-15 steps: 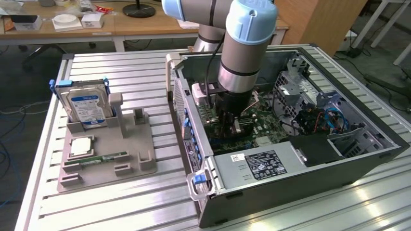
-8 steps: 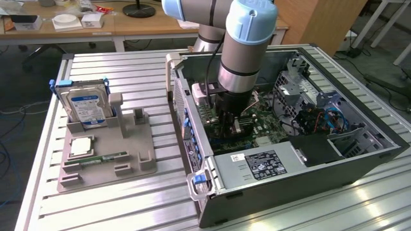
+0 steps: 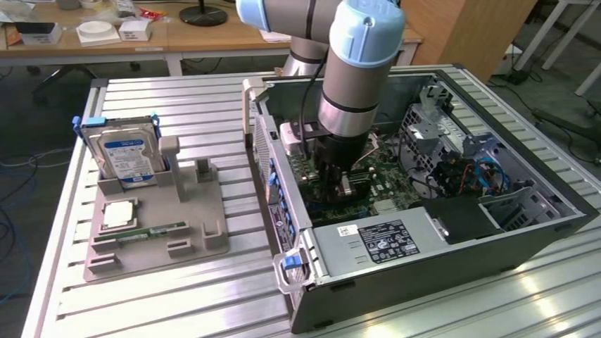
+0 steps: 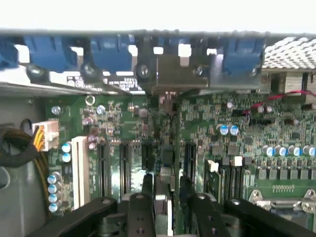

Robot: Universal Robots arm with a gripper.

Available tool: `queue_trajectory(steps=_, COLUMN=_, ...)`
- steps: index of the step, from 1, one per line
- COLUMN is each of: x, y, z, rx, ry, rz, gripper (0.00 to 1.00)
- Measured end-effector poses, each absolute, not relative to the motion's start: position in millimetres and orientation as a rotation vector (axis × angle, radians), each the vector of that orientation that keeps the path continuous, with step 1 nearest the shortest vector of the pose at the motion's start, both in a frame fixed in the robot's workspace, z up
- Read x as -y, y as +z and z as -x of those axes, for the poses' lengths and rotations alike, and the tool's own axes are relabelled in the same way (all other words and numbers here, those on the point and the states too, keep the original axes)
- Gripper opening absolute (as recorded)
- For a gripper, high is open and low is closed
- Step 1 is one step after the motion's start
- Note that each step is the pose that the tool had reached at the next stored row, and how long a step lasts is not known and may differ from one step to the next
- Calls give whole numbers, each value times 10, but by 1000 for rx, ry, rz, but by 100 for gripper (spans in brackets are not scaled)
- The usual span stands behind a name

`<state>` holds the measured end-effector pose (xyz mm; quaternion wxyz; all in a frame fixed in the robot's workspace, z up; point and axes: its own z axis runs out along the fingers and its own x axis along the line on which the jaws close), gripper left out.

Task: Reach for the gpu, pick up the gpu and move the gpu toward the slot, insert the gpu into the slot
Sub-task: 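Insert the gpu into the slot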

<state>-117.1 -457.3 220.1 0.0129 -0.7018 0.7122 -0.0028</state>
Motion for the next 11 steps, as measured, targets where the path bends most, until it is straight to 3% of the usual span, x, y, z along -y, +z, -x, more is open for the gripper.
queue_trajectory(steps=1, x=4575, y=2210, z=1171, rx=-2220, ry=-9, rz=2188, gripper=29)
queue_trajectory(steps=2, x=4575, y=2213, z=1170, rx=-2220, ry=-9, rz=2188, gripper=36)
queue_trajectory(steps=11, x=4576, y=2363, z=1169, rx=-2219, ry=-11, rz=2188, gripper=36)
